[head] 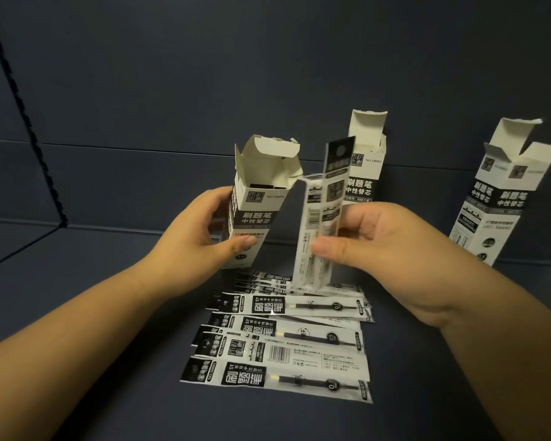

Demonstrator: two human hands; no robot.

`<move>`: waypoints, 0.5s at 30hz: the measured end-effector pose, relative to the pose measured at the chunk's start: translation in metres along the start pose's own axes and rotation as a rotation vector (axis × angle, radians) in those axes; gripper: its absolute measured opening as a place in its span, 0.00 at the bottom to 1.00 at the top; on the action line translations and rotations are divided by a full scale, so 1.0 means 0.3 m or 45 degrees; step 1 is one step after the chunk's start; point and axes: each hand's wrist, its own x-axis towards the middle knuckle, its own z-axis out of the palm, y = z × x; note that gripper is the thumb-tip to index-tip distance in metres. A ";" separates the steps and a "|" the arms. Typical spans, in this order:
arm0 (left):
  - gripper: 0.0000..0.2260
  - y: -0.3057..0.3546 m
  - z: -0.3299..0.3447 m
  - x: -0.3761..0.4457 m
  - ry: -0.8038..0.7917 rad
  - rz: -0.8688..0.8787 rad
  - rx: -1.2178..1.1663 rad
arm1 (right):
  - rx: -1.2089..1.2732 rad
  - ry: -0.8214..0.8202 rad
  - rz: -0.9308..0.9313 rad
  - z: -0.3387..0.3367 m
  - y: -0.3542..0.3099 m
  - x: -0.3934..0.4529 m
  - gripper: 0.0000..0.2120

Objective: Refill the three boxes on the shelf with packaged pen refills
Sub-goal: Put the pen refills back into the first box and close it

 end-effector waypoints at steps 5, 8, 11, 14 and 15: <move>0.27 -0.002 0.001 0.000 -0.003 0.004 0.016 | 0.103 0.121 -0.023 -0.011 0.001 0.007 0.10; 0.27 -0.003 0.000 -0.001 -0.007 0.008 0.019 | 0.152 0.134 -0.062 -0.013 -0.002 0.006 0.10; 0.27 0.002 0.001 -0.005 -0.019 0.039 0.005 | 0.270 0.128 -0.137 -0.008 -0.010 -0.002 0.07; 0.26 0.009 0.003 -0.008 -0.019 0.066 0.032 | 0.361 0.126 -0.230 0.004 -0.020 -0.015 0.08; 0.25 0.014 0.004 -0.010 -0.016 0.069 0.044 | 0.381 0.131 -0.256 0.009 -0.024 -0.018 0.10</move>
